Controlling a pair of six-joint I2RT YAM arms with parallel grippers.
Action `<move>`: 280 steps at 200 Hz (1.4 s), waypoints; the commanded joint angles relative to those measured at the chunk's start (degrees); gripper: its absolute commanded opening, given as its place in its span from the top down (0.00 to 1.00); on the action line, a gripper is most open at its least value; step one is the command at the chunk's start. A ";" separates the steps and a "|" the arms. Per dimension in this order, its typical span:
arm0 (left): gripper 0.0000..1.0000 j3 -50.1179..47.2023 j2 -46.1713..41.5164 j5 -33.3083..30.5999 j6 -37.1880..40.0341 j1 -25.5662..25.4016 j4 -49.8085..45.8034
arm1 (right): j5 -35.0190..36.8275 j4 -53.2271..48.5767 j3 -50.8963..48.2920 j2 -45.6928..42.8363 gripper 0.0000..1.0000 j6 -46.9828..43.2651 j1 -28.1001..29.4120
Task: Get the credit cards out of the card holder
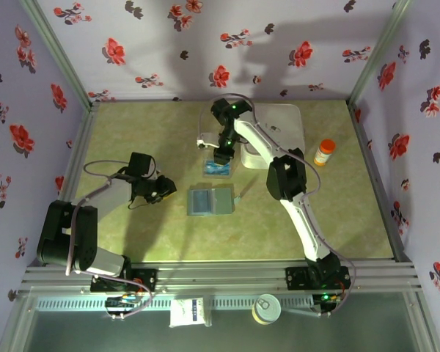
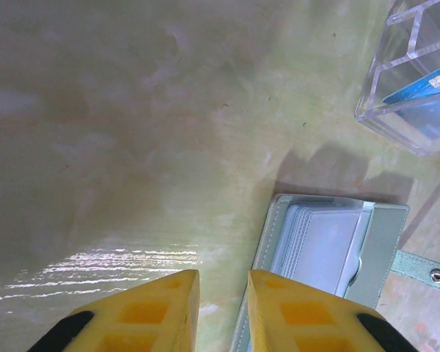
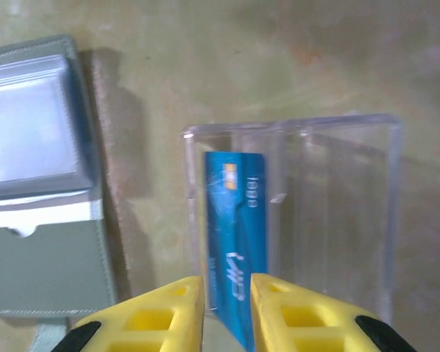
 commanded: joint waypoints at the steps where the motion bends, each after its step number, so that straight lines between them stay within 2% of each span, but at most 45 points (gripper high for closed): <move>1: 0.76 1.02 0.07 -0.17 -0.32 0.40 -0.40 | 4.78 6.07 -2.12 -4.78 0.79 4.03 -0.23; 14: 0.76 1.18 0.40 0.15 -0.28 0.48 -0.17 | 5.45 8.29 -3.94 -5.95 0.82 4.83 -0.21; 48: 0.76 0.66 0.38 0.23 -0.38 0.46 0.28 | 6.35 11.28 -7.77 -7.22 0.98 5.61 0.36; 101: 0.76 -0.44 0.66 1.27 -1.17 0.34 2.02 | 6.97 13.40 -10.88 -7.37 1.00 8.07 1.68; 134: 0.76 -0.15 1.35 1.93 -1.75 -0.30 3.15 | 7.92 16.44 -14.03 -10.12 1.00 14.83 3.12; 170: 0.76 0.56 2.18 1.92 -2.92 -2.49 4.71 | 10.89 26.09 -24.78 -17.63 0.96 29.32 5.07; 193: 0.76 0.82 2.82 1.85 -3.63 -4.18 5.31 | 13.15 34.29 -34.14 -23.99 0.89 42.22 6.32; 229: 0.76 0.76 4.02 1.63 -4.26 -7.17 5.91 | 15.81 43.46 -47.98 -32.58 0.89 62.36 7.98; 262: 0.78 0.52 4.47 1.21 -4.43 -9.53 5.90 | 14.52 51.60 -60.40 -39.29 0.90 77.05 9.76; 280: 0.79 0.29 4.45 0.84 -4.82 -10.39 5.91 | 10.62 55.63 -65.85 -41.18 0.90 83.10 10.23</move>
